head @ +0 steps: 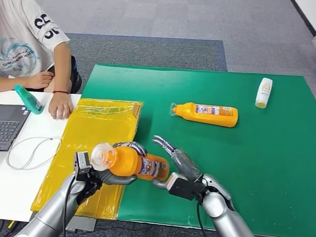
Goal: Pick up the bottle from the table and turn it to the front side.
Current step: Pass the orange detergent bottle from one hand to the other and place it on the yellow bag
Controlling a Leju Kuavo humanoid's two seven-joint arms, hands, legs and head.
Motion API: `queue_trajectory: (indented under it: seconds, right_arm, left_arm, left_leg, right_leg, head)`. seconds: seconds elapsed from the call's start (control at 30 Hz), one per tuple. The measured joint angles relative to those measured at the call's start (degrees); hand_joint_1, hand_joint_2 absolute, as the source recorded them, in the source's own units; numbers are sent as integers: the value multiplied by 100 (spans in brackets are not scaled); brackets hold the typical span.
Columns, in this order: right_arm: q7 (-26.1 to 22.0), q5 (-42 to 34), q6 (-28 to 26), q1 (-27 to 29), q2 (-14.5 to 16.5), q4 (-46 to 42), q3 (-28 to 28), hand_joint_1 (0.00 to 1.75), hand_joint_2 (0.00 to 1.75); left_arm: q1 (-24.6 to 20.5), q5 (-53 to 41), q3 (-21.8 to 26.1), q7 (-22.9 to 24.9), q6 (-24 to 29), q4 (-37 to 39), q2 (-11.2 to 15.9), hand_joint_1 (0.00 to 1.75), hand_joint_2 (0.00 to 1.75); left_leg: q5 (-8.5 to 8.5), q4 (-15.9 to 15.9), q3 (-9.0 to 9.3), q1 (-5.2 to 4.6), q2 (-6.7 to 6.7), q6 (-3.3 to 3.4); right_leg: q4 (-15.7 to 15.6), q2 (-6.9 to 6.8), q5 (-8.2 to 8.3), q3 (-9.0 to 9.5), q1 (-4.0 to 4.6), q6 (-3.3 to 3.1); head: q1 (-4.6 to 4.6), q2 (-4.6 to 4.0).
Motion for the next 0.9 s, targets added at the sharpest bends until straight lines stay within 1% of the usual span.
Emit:
queue_trajectory:
  seconds: [0.13,0.47,0.77,0.9]
  right_arm:
    - [-9,-369,204,-28,2,31,-143,0,175]
    - [-103,-1267,654,-74,2,164,-643,0,175]
    - [-103,-1399,732,-106,19,349,-997,0,175]
    - [-111,-1463,769,-100,49,421,-1098,0,175]
  left_arm:
    - [141,-296,13,-50,165,-37,33,175,175]
    - [207,-1429,-117,-87,997,-399,122,175,175]
    - [135,-1863,-461,127,1577,-624,186,175,175]
    - [68,-2002,-580,306,1705,-668,228,175,175]
  left_leg:
    - [0,0,0,0,-1,0]
    - [0,0,-1,0,-1,0]
    - [0,0,-1,0,-1,0]
    - [0,0,-1,0,-1,0]
  right_leg:
    - [0,-1,-1,0,0,0]
    - [-1,-1,0,-1,-1,0]
    - [-1,0,0,-2,-1,0]
    - [-1,0,0,-3,0,0]
  head:
    - [1,0]
    - [1,1]
    - [1,1]
    - [1,0]
